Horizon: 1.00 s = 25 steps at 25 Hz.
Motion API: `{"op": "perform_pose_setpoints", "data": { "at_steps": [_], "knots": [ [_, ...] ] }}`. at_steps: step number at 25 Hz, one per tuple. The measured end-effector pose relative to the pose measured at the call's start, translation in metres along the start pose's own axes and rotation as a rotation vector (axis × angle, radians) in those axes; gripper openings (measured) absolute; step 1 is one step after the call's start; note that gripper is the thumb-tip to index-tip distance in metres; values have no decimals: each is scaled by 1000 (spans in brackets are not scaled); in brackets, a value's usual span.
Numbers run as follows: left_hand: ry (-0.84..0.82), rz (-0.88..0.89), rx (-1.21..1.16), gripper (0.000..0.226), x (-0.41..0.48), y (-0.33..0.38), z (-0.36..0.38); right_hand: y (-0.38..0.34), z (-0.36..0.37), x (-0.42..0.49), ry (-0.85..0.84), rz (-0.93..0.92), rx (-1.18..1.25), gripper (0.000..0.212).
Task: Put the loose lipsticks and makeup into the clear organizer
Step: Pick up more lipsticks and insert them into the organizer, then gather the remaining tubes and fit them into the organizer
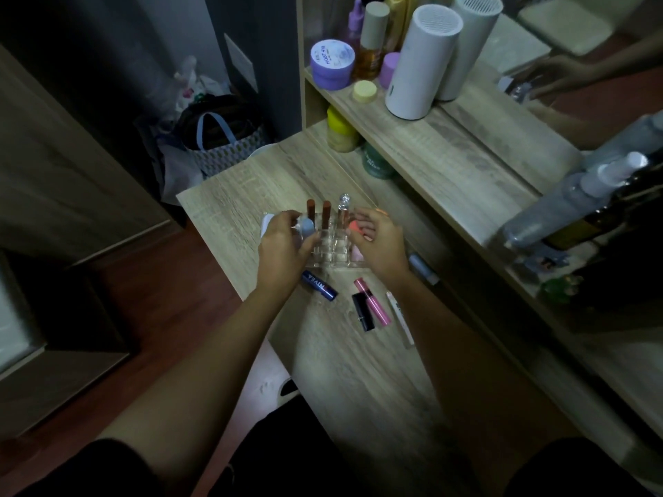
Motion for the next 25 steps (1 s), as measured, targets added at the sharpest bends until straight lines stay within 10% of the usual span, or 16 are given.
{"op": "perform_pose_setpoints", "data": {
  "at_steps": [4,8,17,25],
  "knots": [
    [94,93,-32,23,-31,8,9,4,-22,-30,20,-25,-44,32],
    [-202,134,97,19,-48,26,60,41,-42,-77,113,137,-74,20],
    [-289,-341,522,50,-33,22,106,86,-22,-124,2,385,-212,28],
    [-262,-384,204,48,-34,27,99,95,-26,-122,76,415,124,37]
  ]
}}
Point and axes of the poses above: each hand's wrist, its own x-axis towards the middle knuckle, its own z-axis out of the palm, y = z × x, the point moved 5 cm from there along x, towards the middle knuckle, and after that the axes turned 12 degrees about -y, right-handed, at the moved point
